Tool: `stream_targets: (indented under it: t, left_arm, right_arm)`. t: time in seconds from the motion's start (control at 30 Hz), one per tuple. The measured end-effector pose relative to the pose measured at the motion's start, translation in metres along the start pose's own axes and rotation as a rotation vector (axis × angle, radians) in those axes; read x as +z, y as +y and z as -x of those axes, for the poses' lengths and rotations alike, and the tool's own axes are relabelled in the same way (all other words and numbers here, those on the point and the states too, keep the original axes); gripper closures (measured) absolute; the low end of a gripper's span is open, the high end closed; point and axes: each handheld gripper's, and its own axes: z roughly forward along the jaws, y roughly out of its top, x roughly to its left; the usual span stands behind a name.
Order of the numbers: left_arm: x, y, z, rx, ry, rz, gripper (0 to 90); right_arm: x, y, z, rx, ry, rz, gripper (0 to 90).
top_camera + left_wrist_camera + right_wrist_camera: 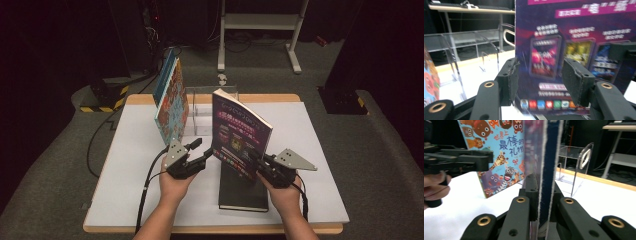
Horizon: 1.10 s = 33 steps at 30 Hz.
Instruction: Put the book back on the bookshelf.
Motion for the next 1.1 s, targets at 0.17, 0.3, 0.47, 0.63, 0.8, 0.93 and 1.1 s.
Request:
stream_targets:
  t: [0.17,0.3,0.47,0.63,0.8,0.93,1.1]
  left_arm:
    - [-0.005,-0.001,0.008,-0.007,-0.034,-0.004,41.2]
    - [-0.006,0.0,0.021,-0.014,-0.085,-0.01,33.2]
    - [-0.006,0.002,0.037,-0.009,-0.141,-0.001,27.2]
    - [0.001,0.008,0.061,-0.014,-0.207,0.011,21.0]
    - [0.009,0.014,0.077,-0.025,-0.248,0.019,18.8]
    - [0.016,0.016,0.083,-0.033,-0.264,0.013,17.3]
    - [0.018,0.016,0.083,-0.043,-0.27,0.012,15.5]
  right_arm:
    - [-0.001,-0.002,-0.002,0.009,-0.015,0.011,83.4]
    - [-0.001,-0.003,-0.011,-0.014,-0.032,0.021,83.3]
    - [-0.002,-0.004,-0.016,-0.011,-0.038,0.03,83.2]
    - [-0.005,-0.007,-0.023,-0.009,-0.033,0.04,83.1]
    - [-0.006,-0.009,-0.029,-0.031,-0.024,0.045,82.7]
    - [-0.006,-0.01,-0.034,-0.041,-0.013,0.049,82.0]
    - [-0.006,-0.011,-0.036,-0.034,0.013,0.054,75.9]
